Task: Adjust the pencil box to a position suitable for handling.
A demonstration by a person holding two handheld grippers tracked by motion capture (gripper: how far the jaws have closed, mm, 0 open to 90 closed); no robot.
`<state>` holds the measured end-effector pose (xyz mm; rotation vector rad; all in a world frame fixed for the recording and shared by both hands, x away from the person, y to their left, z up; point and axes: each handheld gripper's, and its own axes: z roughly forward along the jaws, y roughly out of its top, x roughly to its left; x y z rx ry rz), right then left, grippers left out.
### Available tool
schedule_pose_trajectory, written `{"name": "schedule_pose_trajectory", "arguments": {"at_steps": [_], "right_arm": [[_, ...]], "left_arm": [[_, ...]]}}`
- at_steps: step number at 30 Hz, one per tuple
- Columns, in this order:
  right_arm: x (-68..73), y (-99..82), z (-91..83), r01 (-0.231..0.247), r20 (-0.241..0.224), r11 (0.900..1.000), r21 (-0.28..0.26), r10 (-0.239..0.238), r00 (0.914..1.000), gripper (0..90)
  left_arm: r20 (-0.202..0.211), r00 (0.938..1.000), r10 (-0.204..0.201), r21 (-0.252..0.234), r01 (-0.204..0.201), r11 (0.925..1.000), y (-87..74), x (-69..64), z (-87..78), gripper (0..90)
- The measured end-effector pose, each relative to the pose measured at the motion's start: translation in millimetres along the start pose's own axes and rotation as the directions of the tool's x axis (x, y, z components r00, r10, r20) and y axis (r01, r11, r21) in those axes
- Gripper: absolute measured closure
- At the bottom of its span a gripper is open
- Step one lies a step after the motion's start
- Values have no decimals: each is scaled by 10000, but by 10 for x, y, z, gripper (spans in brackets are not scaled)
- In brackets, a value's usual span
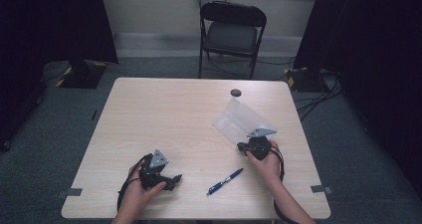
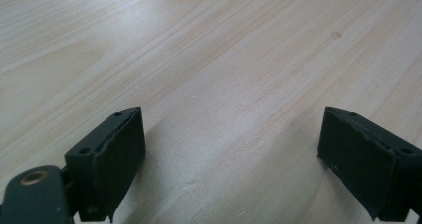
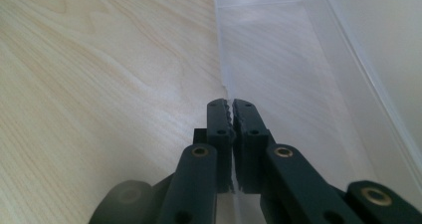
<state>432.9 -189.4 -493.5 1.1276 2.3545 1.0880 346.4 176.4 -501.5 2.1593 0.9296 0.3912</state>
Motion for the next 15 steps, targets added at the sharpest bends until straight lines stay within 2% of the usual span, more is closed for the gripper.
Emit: {"name": "schedule_pose_trajectory", "arguments": {"at_steps": [2,5,15], "right_arm": [[-4,1,8,-23,-35,10000,-50,23,10000,861],[1,-3,-8,-246,-113,9996,-162,244,9996,736],[7,-62,-245,99,-396,9985,-533,-120,9991,688]], "left_arm": [[0,10000,-5,-7,5,10000,0,0,0,111],[-1,10000,0,-3,0,10000,0,0,0,111],[1,10000,-3,1,3,10000,0,0,0,111]]}}
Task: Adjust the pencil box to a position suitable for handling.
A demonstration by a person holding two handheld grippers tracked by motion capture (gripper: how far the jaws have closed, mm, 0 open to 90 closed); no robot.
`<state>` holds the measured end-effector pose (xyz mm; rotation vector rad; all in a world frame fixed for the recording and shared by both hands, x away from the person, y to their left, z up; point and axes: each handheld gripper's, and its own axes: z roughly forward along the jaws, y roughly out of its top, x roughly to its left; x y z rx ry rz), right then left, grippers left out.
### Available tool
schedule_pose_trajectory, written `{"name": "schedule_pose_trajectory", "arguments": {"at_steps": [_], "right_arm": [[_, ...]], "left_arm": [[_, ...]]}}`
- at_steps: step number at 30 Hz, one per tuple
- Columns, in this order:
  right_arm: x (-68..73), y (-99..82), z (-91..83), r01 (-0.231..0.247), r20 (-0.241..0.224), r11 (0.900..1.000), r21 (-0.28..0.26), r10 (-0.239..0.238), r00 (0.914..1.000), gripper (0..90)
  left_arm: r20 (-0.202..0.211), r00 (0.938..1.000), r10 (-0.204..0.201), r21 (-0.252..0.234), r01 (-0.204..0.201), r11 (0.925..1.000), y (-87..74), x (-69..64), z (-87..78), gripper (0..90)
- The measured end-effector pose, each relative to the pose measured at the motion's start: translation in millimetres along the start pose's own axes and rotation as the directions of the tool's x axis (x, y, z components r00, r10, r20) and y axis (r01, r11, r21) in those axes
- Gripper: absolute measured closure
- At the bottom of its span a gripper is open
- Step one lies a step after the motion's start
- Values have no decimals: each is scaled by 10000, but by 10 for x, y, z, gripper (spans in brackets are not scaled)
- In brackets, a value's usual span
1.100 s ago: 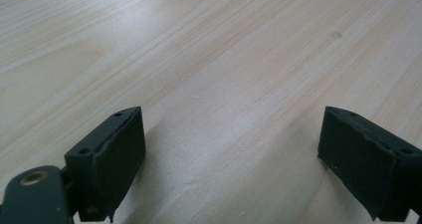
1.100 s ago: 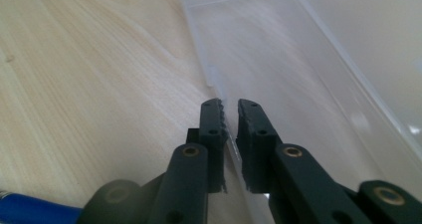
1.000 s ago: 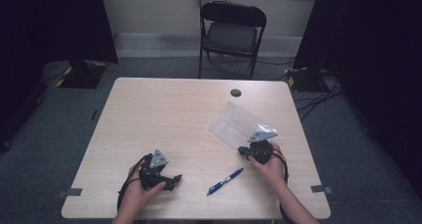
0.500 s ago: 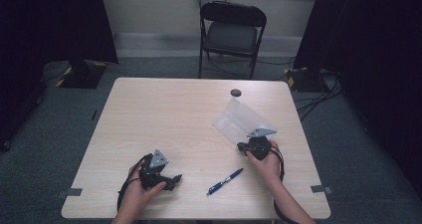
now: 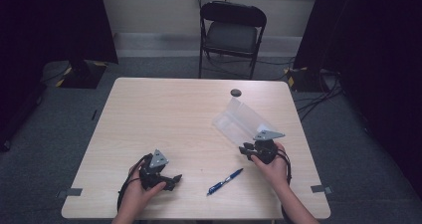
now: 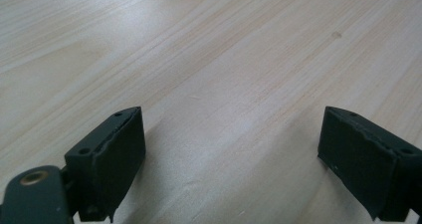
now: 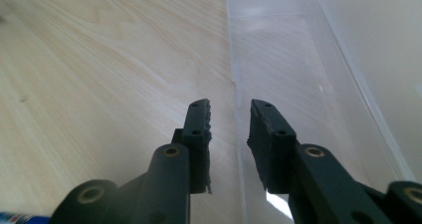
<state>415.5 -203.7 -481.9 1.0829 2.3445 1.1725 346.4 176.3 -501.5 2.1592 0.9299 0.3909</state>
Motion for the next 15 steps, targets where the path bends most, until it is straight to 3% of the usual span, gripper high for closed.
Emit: {"name": "schedule_pose_trajectory", "arguments": {"at_steps": [4,5,10,11,13,15], "right_arm": [[30,-30,-64,199,-324,9996,-176,-205,9993,605],[61,-48,-115,328,-604,9991,-251,-342,9976,549],[127,-85,-208,443,-994,9984,-355,-476,9939,474],[181,-112,-254,631,-1319,9970,-438,-684,9889,435],[201,-122,-264,714,-1457,9965,-432,-770,9863,414],[273,-159,-286,937,-1855,9945,-465,-1008,9775,376]], "left_arm": [[-5,10000,-5,-6,5,10000,0,0,1,111],[-4,10000,0,0,0,10000,0,0,0,111],[-5,10000,1,1,-1,10000,0,0,0,111],[-2,10000,-5,-6,5,10000,0,0,0,111],[-2,10000,-2,-3,2,10000,0,0,0,111],[-2,10000,0,-5,0,10000,0,0,0,111]]}}
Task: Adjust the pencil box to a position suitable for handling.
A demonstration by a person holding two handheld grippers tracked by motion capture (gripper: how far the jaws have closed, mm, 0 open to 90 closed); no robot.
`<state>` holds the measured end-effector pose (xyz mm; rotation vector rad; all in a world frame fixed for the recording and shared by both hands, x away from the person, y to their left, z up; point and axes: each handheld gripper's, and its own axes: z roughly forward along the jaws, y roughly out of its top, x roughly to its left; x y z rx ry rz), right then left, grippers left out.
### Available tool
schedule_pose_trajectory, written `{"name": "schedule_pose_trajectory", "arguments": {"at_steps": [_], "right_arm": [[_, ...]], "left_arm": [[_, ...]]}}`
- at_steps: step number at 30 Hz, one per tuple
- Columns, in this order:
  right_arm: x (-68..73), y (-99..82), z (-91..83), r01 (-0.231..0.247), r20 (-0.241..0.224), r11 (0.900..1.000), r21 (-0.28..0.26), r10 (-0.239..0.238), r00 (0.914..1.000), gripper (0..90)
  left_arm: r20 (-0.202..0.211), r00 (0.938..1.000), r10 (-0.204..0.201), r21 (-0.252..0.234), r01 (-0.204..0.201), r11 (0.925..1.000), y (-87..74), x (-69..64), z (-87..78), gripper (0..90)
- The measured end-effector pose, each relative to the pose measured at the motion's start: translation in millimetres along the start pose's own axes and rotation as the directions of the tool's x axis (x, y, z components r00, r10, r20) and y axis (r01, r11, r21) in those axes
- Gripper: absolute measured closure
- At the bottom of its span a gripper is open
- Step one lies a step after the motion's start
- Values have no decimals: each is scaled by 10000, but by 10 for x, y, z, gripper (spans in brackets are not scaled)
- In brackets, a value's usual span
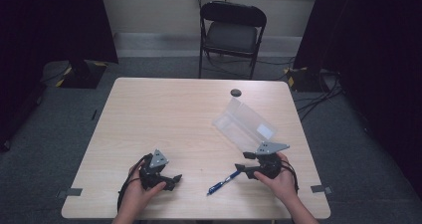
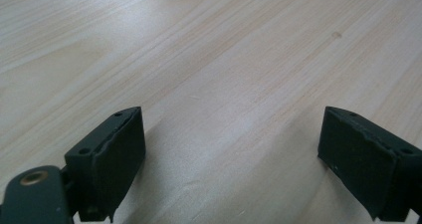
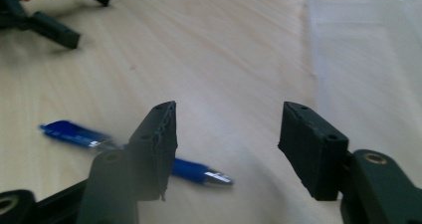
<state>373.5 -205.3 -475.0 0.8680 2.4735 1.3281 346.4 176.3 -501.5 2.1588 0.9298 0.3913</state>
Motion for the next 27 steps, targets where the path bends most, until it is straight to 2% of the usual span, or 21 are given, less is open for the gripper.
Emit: {"name": "schedule_pose_trajectory", "arguments": {"at_steps": [4,11,14,19,21,22,25,26,27], "right_arm": [[134,-73,43,591,-439,9981,167,-583,9973,329],[131,-174,126,711,-583,9961,513,-681,9960,328],[142,-195,156,1047,-680,9910,828,-992,9927,324],[163,-190,176,1304,-606,9871,934,-1251,9903,345],[173,-192,175,1487,-482,9843,951,-1446,9883,383],[177,-195,168,1509,-427,9842,924,-1475,9881,439],[185,-198,165,1475,-354,9850,890,-1449,9888,477],[191,-199,164,1489,-376,9851,865,-1461,9886,528],[205,-203,157,1429,-383,9864,813,-1402,9894,635]], "left_arm": [[-4,10000,-3,2,3,10000,0,0,0,111],[-2,10000,-4,-2,4,10000,0,0,0,111],[0,10000,-8,-3,8,10000,0,0,0,111],[-1,10000,-4,-1,4,10000,0,0,0,111],[-5,10000,-2,2,2,10000,0,0,0,111],[-4,10000,1,-3,-1,10000,0,0,0,111],[-4,10000,1,-4,-1,10000,0,0,0,111],[-2,10000,-1,-4,1,10000,0,0,0,111],[-4,10000,-1,-3,1,10000,0,0,0,111]]}}
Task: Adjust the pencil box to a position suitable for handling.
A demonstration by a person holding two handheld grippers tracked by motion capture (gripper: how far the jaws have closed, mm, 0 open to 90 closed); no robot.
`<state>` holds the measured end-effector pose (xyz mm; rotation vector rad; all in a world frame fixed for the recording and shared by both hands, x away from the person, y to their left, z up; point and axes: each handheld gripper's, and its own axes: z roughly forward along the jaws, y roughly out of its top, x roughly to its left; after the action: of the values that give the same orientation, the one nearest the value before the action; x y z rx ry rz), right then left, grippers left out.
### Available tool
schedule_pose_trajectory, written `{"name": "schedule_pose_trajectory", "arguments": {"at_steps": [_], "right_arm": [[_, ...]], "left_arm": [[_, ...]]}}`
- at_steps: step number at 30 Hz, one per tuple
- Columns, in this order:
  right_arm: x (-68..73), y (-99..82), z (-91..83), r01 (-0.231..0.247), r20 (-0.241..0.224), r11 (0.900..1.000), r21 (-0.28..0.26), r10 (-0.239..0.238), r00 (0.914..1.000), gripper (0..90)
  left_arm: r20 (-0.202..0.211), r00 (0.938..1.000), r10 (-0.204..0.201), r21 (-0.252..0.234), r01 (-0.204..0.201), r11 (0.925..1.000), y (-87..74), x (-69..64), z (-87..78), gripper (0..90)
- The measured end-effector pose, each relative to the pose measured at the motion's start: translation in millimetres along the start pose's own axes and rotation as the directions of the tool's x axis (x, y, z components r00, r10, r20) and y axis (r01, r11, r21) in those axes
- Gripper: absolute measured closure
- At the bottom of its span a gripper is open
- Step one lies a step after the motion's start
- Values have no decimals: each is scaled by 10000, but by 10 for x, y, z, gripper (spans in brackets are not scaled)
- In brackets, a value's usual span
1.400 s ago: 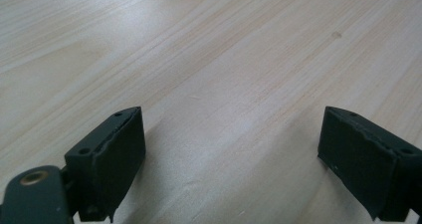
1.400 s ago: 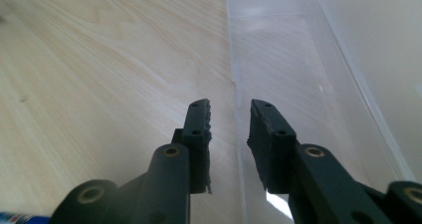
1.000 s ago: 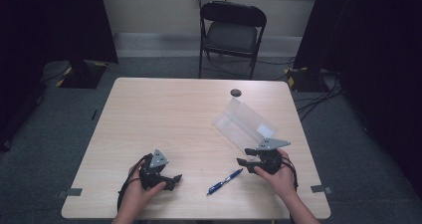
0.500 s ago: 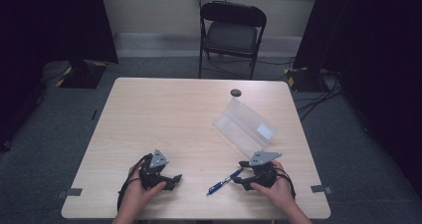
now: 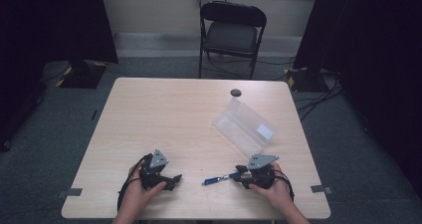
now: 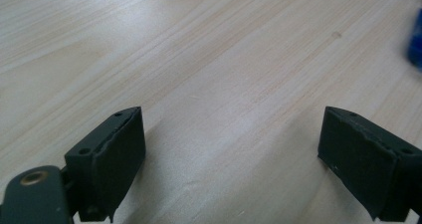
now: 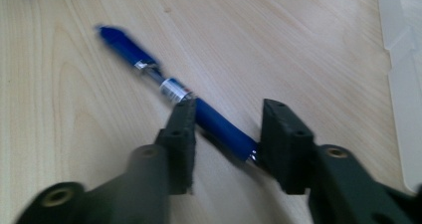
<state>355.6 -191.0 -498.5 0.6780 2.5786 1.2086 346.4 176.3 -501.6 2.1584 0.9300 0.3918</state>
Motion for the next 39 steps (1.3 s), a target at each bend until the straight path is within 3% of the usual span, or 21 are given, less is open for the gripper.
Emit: {"name": "schedule_pose_trajectory", "arguments": {"at_steps": [5,8,18,21,25,28,32,33,39], "right_arm": [[-5,-10,-16,-214,206,9998,-43,215,9996,791],[-27,-22,-30,-593,344,9982,-82,596,9976,807],[-29,-26,-32,-973,388,9952,-117,977,9945,806],[-39,-24,-29,-1022,288,9947,-102,1024,9943,756],[-1,-15,-18,-625,502,9980,-69,628,9968,734],[32,-9,-8,-675,769,9977,-49,676,9947,714],[48,-7,-7,-828,913,9966,-49,829,9924,721],[57,-4,-6,-903,901,9959,-52,904,9918,794],[61,-1,-5,-1222,960,9925,-67,1223,9878,804]], "left_arm": [[-5,10000,-3,8,3,10000,0,-1,0,111],[-8,10000,-10,5,10,10000,0,-1,0,111],[-10,10000,-9,4,9,10000,1,-1,0,111],[-12,10000,-15,5,15,10000,1,-2,1,111],[-19,10000,-19,2,19,10000,1,-3,1,111],[-23,10000,-20,1,20,10000,0,-3,1,111],[-29,10000,-11,-7,11,10000,0,-3,2,111],[-31,10000,-28,-7,28,10000,0,-4,2,111],[-32,10000,-22,-8,22,10000,0,-4,2,111]]}}
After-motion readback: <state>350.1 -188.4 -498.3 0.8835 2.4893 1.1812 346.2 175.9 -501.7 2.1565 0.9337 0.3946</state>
